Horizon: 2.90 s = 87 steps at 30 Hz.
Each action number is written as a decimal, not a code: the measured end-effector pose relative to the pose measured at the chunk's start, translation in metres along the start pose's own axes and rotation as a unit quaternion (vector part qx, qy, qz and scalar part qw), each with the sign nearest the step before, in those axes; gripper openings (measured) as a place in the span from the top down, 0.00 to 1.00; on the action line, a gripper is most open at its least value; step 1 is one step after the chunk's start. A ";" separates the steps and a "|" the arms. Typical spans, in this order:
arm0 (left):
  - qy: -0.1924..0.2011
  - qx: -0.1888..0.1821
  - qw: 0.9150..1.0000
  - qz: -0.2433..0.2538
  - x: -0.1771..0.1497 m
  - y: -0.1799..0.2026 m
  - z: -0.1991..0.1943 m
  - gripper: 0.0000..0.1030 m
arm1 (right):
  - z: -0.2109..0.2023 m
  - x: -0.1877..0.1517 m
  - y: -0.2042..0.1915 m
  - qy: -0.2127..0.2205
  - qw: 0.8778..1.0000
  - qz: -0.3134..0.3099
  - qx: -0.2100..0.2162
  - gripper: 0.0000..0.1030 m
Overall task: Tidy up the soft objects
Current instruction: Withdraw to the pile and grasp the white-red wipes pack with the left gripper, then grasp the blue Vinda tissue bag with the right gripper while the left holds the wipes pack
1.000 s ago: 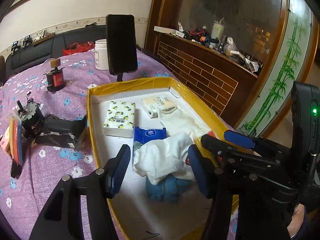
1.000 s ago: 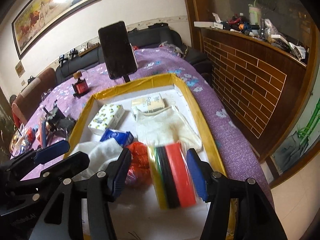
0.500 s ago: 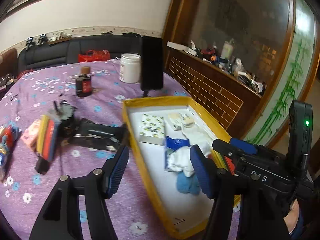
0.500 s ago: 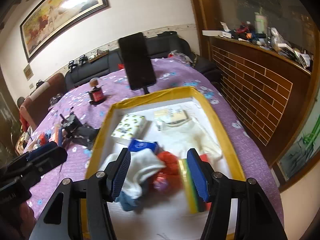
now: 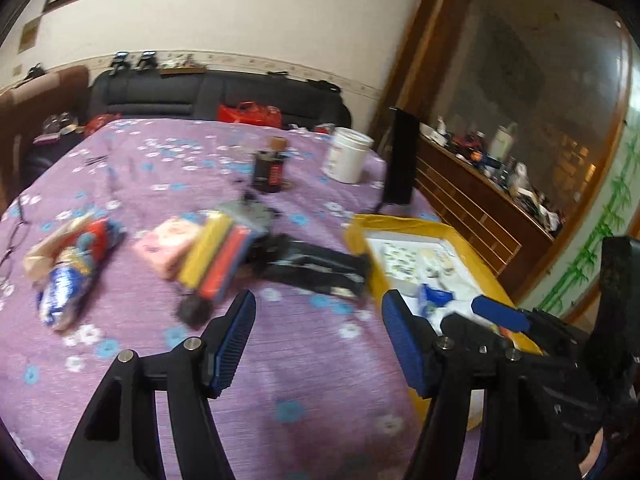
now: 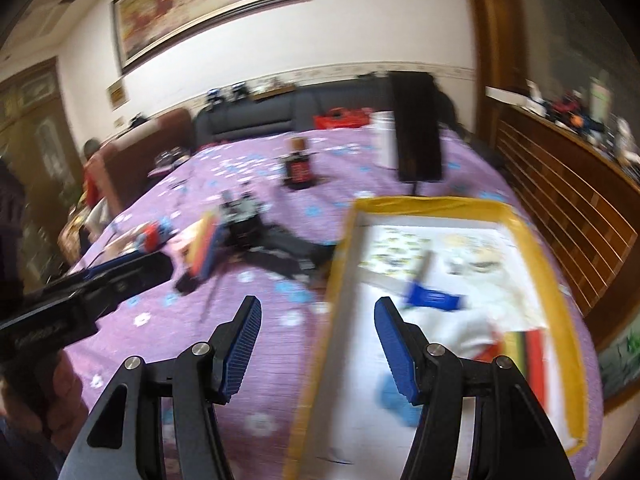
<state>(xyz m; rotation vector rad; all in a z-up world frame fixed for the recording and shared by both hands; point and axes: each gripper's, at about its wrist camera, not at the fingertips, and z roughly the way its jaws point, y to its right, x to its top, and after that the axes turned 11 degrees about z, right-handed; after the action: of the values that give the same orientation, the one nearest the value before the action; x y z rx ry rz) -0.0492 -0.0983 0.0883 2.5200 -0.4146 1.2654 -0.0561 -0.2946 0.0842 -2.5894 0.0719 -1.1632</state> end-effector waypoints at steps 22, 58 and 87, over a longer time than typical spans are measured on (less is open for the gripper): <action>-0.116 0.175 0.974 -0.086 0.007 -0.229 0.015 0.35 | 0.091 -0.049 -0.059 -0.128 0.987 -0.022 0.096 0.38; -0.079 0.145 0.980 -0.112 -0.091 -0.175 -0.073 0.55 | 0.094 -0.051 -0.120 -0.189 0.966 -0.037 0.175 0.38; -0.071 0.152 0.977 -0.135 -0.114 -0.196 -0.085 0.55 | 0.122 -0.074 -0.235 -0.219 0.920 -0.245 0.212 0.29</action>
<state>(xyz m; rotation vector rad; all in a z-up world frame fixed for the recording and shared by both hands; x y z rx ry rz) -0.1020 0.1284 0.0198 2.8084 0.1024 1.1193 -0.0339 -0.0278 0.0225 -2.4481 -0.8681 -0.5956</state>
